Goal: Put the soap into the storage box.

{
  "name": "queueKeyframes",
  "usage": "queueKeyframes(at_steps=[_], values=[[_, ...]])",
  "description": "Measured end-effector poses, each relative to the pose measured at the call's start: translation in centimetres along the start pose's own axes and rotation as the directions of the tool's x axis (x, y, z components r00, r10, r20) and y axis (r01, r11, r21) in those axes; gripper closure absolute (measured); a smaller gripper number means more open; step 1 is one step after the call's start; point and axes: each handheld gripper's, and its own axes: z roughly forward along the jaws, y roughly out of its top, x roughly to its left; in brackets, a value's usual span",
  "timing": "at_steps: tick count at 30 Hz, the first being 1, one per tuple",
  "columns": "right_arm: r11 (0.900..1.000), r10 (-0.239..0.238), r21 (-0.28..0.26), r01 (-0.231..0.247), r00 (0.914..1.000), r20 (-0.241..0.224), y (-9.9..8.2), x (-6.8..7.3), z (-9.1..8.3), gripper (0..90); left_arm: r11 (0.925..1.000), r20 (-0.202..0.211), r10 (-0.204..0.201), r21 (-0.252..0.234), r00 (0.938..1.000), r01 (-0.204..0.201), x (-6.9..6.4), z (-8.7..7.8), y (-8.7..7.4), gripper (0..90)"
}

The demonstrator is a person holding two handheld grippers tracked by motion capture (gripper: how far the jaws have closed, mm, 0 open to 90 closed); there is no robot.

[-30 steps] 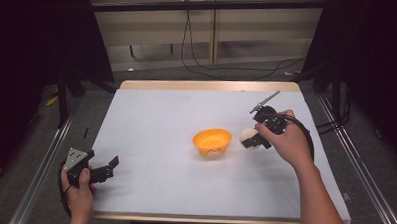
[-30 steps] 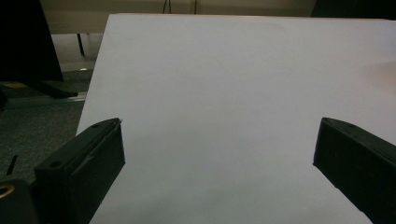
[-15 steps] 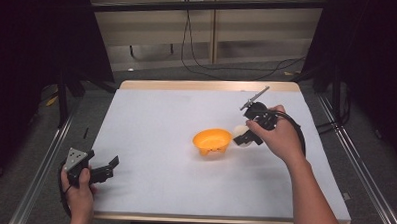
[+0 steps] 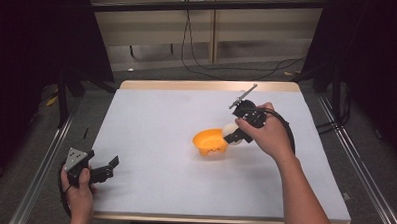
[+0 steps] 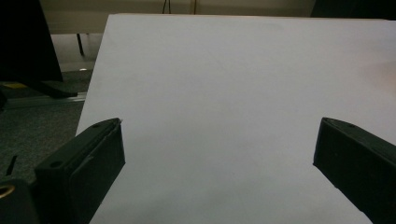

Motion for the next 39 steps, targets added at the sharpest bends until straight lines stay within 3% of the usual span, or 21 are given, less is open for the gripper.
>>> queueKeyframes(at_steps=[25,39], values=[[0.9991,-0.041,0.011,0.041,0.9992,0.001,2.9,1.4,2.1,24.2,1.0,-0.001,-0.005,0.001,1.0,0.005,0.0,0.0,0.0,1.8],[0.999,-0.027,0.035,0.026,0.9996,0.004,3.5,2.0,3.4,24.2,1.0,0.001,-0.01,0.0,1.0,0.01,0.1,0.0,0.0,1.8]])
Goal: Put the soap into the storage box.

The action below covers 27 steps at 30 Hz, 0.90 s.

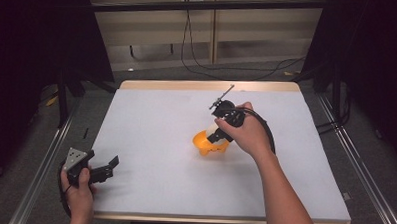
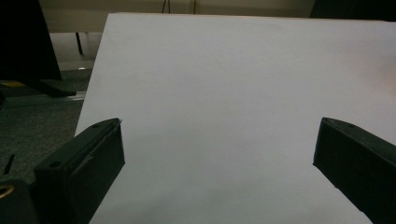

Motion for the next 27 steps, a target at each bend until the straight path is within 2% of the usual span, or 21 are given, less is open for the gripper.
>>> queueKeyframes(at_steps=[10,20,21,27], values=[[0.9996,0.013,0.024,-0.014,0.9998,0.012,0.0,0.2,1.2,24.2,1.0,0.002,-0.003,0.002,1.0,0.003,0.0,0.0,0.0,1.7],[0.9959,0.086,0.028,-0.086,0.9962,0.012,0.1,0.5,1.6,24.1,1.0,0.0,-0.003,0.004,1.0,0.003,0.0,0.0,0.0,1.7],[0.9936,0.107,0.035,-0.107,0.9941,0.019,0.1,0.5,1.7,24.1,1.0,0.0,-0.002,0.004,1.0,0.002,0.0,0.0,0.0,1.7],[0.99,0.136,0.031,-0.137,0.9898,0.043,0.0,0.3,2.1,24.1,1.0,0.0,-0.003,0.004,1.0,0.003,0.0,0.0,0.0,1.7]])
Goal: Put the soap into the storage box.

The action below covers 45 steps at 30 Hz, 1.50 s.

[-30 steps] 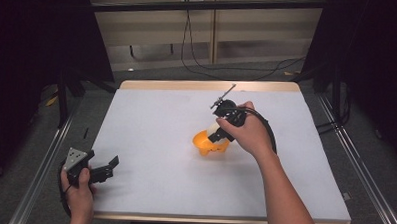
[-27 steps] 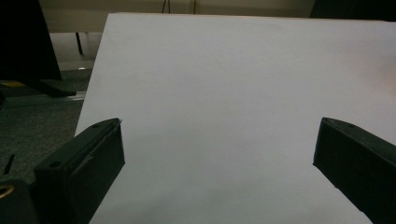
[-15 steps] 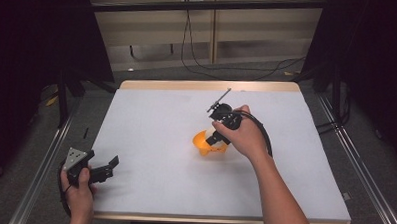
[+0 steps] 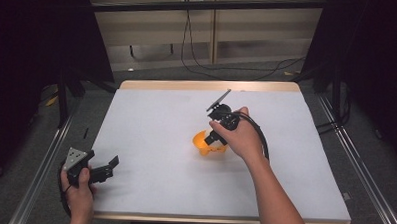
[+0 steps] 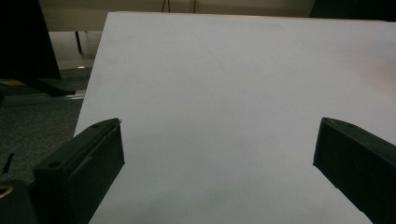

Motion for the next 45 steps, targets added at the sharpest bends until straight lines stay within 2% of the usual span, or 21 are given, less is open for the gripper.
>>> queueKeyframes(at_steps=[2,4,9,12,13,15,16,22,29,30,32,34,36,42,45], values=[[0.9998,0.022,0.0,-0.022,0.9998,0.002,0.0,-0.1,0.1,24.0,1.0,0.001,-0.002,-0.001,1.0,0.002,0.0,0.0,0.0,1.7],[0.9997,0.023,-0.001,-0.023,0.9997,0.003,-0.1,-0.1,0.2,24.0,1.0,-0.001,0.006,0.001,1.0,-0.006,0.1,0.0,0.0,1.7],[0.9994,0.035,0.005,-0.035,0.9994,0.003,-0.3,-0.2,0.7,23.8,1.0,0.0,-0.004,0.0,1.0,0.004,0.0,0.0,0.0,1.6],[0.9985,0.049,-0.026,-0.049,0.9988,-0.008,-0.4,-0.3,0.4,24.2,1.0,-0.002,0.001,0.0,1.0,-0.001,0.1,0.0,0.0,1.6],[0.9963,0.066,-0.053,-0.068,0.997,-0.04,-0.3,-0.4,0.0,22.0,1.0,-0.003,0.002,0.001,1.0,-0.002,0.1,0.0,0.0,1.6],[0.9966,0.063,-0.051,-0.065,0.9974,-0.037,-0.3,-0.3,-0.2,21.0,1.0,-0.001,-0.003,0.001,1.0,0.003,0.0,0.0,0.0,1.6],[0.9972,0.055,-0.049,-0.057,0.9981,-0.027,-0.3,-0.2,-0.4,17.7,1.0,-0.003,0.0,0.001,1.0,0.0,0.1,0.0,0.0,1.6],[0.9967,0.058,-0.055,-0.059,0.9982,-0.017,-0.9,-0.5,-0.6,14.8,1.0,-0.003,0.001,0.001,1.0,-0.001,0.1,0.0,0.0,1.6],[0.9945,0.043,-0.096,-0.043,0.9991,-0.001,-2.2,-0.9,-1.6,6.2,1.0,-0.002,-0.002,0.001,1.0,0.002,0.0,0.0,0.0,1.7],[0.9905,0.046,-0.13,-0.043,0.9988,0.018,-2.7,-1.0,-2.1,2.2,1.0,-0.003,0.005,0.001,1.0,-0.005,0.1,0.0,0.0,1.7],[0.9883,0.054,-0.144,-0.05,0.9983,0.023,-2.9,-1.1,-2.4,0.5,1.0,-0.001,-0.004,0.001,1.0,0.004,0.0,0.0,0.0,1.6],[0.9845,0.066,-0.166,-0.057,0.9968,0.046,-3.5,-1.3,-2.8,0.0,1.0,-0.005,0.006,0.002,1.0,-0.006,0.0,0.0,0.0,1.6],[0.9796,0.08,-0.19,-0.065,0.9945,0.068,-4.3,-1.8,-3.3,0.0,1.0,-0.003,-0.001,0.001,1.0,0.001,0.0,0.0,0.0,1.6],[0.9738,0.094,-0.215,-0.075,0.9921,0.082,-5.8,-2.7,-3.8,0.0,1.0,-0.003,-0.001,0.001,1.0,0.001,0.0,0.0,0.0,1.7],[0.9676,0.11,-0.238,-0.085,0.9893,0.096,-7.0,-3.2,-4.0,0.0,1.0,-0.001,-0.002,0.001,1.0,0.002,0.0,0.0,0.0,1.6]])
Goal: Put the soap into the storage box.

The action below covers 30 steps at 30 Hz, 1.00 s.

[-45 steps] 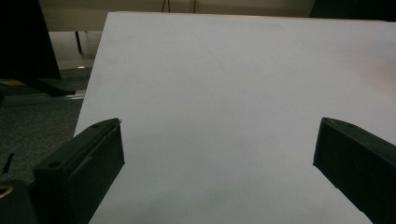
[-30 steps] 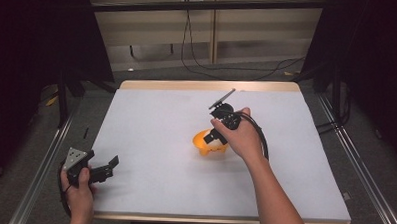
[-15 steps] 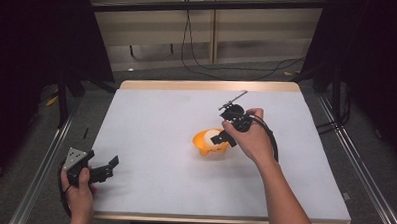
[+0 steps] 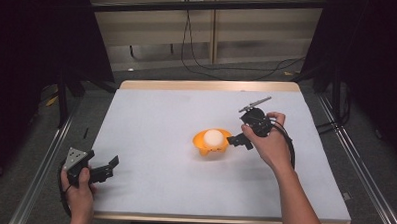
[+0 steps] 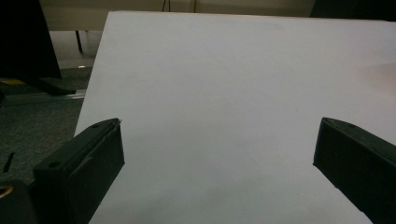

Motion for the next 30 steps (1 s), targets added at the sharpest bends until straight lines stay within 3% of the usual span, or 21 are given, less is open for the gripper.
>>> queueKeyframes(at_steps=[12,18,30], values=[[0.9968,0.034,-0.073,-0.032,0.9992,0.021,-3.2,-1.6,-1.0,0.0,1.0,0.001,0.003,-0.002,1.0,-0.003,0.0,0.0,0.0,1.7],[0.9944,0.043,-0.098,-0.039,0.9984,0.036,-5.4,-2.6,-1.7,0.0,1.0,0.0,0.0,-0.005,1.0,0.0,-0.1,0.0,0.0,1.7],[0.984,0.114,-0.147,-0.101,0.9899,0.085,-10.5,-5.0,-3.1,0.0,1.0,-0.003,0.008,-0.004,1.0,-0.008,-0.1,-0.1,0.0,1.7]])
